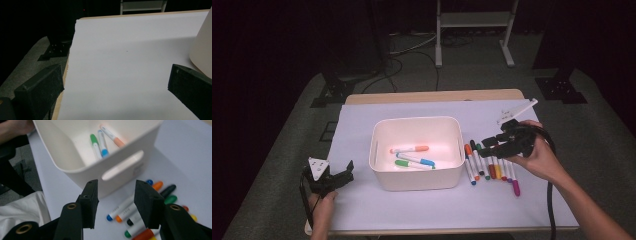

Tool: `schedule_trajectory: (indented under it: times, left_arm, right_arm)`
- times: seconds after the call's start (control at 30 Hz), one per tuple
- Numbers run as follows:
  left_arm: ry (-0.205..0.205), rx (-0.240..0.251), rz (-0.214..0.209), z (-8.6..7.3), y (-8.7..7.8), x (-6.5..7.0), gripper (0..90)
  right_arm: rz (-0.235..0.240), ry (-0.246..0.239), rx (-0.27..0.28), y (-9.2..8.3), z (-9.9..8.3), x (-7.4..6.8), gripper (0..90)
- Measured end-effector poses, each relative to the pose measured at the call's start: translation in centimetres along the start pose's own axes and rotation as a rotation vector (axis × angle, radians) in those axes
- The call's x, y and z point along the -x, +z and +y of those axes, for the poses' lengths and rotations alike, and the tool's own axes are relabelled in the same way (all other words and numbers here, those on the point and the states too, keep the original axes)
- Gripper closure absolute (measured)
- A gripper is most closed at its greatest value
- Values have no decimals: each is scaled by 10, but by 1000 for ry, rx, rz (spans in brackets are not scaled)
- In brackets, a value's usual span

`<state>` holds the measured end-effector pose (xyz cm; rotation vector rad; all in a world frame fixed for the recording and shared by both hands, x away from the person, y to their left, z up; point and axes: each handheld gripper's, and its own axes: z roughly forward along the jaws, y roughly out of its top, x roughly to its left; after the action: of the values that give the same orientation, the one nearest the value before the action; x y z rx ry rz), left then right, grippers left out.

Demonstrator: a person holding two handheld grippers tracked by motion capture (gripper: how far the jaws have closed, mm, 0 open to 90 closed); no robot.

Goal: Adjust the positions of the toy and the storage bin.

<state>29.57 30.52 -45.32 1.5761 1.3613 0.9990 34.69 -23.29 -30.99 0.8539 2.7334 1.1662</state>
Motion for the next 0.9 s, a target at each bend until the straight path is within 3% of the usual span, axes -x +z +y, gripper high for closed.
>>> schedule_trajectory:
  times: [0.17, 0.53, 0.9]
  left_arm:
    - [-1, 2, 1, 0, 0, 0, 0]
    - [5, -1, 3, 0, 0, 0, 0]
    - [5, 2, 3, 0, 0, 1, 0]
  right_arm:
    - [-21, 94, 3, 0, -33, 18, 508]
    - [-96, 217, -45, 7, -90, 51, 481]
    - [-194, 293, -106, 19, -120, 67, 489]
